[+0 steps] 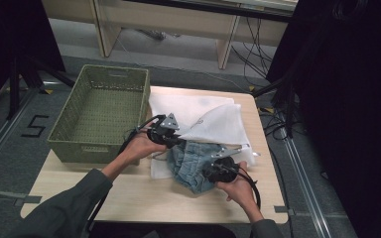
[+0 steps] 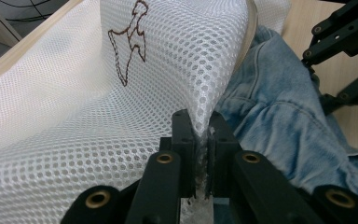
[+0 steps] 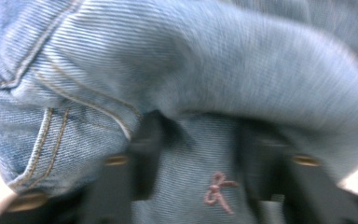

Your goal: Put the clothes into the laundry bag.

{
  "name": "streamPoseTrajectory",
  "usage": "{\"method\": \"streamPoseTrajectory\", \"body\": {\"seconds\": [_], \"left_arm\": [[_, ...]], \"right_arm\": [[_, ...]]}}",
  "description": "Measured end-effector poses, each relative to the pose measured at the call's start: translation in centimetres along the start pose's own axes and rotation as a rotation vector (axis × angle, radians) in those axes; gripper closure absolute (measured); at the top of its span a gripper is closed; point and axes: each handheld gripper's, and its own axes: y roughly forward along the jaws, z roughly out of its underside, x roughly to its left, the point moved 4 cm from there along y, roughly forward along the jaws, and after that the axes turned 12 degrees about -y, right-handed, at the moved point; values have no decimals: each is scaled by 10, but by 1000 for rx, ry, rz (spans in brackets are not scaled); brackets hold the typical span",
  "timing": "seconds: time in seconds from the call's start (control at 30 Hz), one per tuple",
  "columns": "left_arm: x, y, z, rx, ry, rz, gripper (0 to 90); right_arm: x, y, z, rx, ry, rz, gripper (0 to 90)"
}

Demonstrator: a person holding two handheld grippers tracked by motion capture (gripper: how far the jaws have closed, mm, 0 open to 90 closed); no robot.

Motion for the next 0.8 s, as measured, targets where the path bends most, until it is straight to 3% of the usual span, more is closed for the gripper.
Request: {"method": "streamPoseTrajectory", "body": {"seconds": [0.03, 0.1, 0.13, 0.23, 0.37, 0.47, 0.5, 0.53, 0.57, 0.6, 0.7, 0.73, 0.77, 0.8], "left_arm": [[-1, -1, 0, 0, -16, 3, 832], [1, -3, -1, -7, -5, 3, 832], [1, -3, 0, -6, -17, 3, 833], [2, -4, -1, 1, -1, 2, 834], [0, -3, 1, 17, 14, 0, 835], [2, -4, 1, 25, 31, -4, 835], [1, -3, 2, 18, 9, -6, 836], [3, -3, 1, 21, 23, -4, 835], [3, -3, 2, 15, 3, -5, 835], [4, -3, 2, 18, 24, -7, 835], [5, -3, 4, 21, 10, -13, 832], [6, -3, 4, 17, 21, -16, 832], [7, -3, 4, 15, 2, -17, 831], [9, -4, 4, 14, 15, -17, 831]], "right_arm": [[0, 0, -4, 13, -48, 9, 690], [2, 0, -11, 4, -73, 24, 778], [2, 0, -17, -20, -72, 42, 807], [-4, -2, -33, -64, -73, 52, 824], [-22, 4, -58, -100, -57, 91, 832], [-35, 18, -68, -106, -19, 116, 831], [-36, 27, -66, -84, -29, 115, 831], [-36, 37, -62, -54, -33, 112, 827], [-34, 47, -57, -36, -27, 114, 824], [-33, 54, -53, -38, -29, 122, 822], [-33, 45, -57, -51, -12, 111, 781], [-35, 39, -58, -78, -2, 116, 755], [-36, 32, -58, -87, 6, 108, 720], [-35, 24, -58, -94, 42, 92, 658]]}}
